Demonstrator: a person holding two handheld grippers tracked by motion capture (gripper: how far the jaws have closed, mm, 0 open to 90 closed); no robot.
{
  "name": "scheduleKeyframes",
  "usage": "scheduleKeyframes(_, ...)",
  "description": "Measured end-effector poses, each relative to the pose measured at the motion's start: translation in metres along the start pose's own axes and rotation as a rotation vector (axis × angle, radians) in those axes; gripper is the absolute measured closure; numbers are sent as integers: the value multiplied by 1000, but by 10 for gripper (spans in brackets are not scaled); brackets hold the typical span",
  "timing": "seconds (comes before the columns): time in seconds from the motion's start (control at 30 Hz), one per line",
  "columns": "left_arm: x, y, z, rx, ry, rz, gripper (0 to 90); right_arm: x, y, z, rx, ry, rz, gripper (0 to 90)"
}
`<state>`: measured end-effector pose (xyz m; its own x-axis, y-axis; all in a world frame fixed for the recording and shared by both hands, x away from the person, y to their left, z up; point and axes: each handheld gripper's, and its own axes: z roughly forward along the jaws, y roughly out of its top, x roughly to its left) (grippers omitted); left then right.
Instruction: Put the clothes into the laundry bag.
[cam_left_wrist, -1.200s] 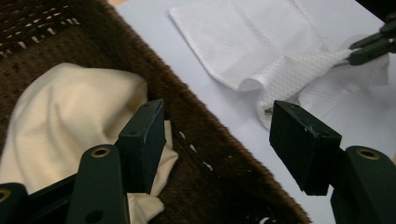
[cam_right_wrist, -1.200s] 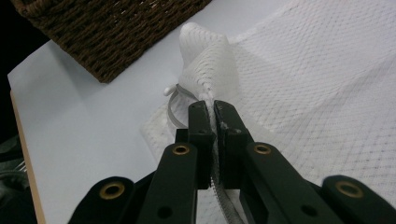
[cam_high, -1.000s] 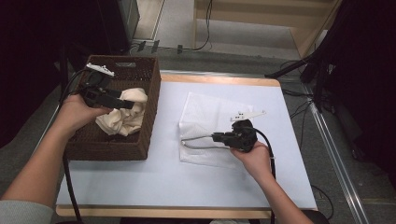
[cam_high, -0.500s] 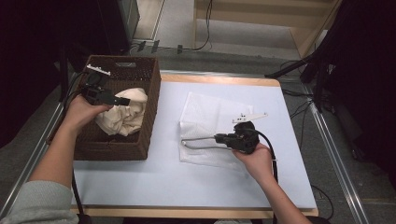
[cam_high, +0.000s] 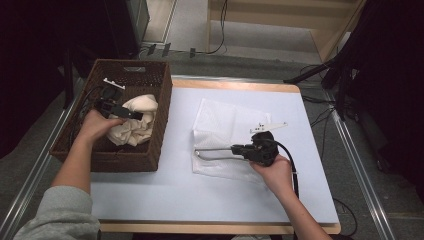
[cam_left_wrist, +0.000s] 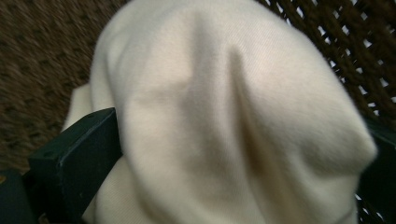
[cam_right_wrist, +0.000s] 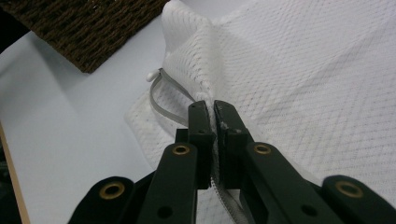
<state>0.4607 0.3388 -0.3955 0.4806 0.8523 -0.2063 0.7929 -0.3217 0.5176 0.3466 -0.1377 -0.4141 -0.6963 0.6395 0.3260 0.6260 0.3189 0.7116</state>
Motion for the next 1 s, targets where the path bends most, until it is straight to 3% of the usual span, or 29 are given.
scheduleKeyframes(0.07, 0, -1, 5, 32, 41, 5, 0, 0, 0, 0, 0, 0, 2, 872)
scheduleKeyframes(0.17, 3, -3, 9, 43, 40, -7, 0, 0, 0, 0, 4, -4, 6, 872)
scheduleKeyframes(0.33, 4, -6, 17, 55, 42, 7, 0, -1, 0, 1, 4, -4, 5, 871)
scheduleKeyframes(0.5, 6, -12, 23, 27, 76, 34, 0, 0, 0, 1, 9, -4, 0, 871)
scheduleKeyframes(0.63, 9, -15, 26, 5, 89, -15, 0, 0, 0, 2, 12, -6, -2, 871)
scheduleKeyframes(0.77, 9, -17, 28, 5, 121, -9, 0, 0, 0, 2, 11, -7, -1, 872)
scheduleKeyframes(0.9, 7, -18, 32, -10, 130, -28, 0, -1, 0, 3, 10, -6, -2, 871)
scheduleKeyframes(1.0, 6, -18, 33, -8, 131, -18, 33, 0, 1, 3, 13, -5, -1, 871)
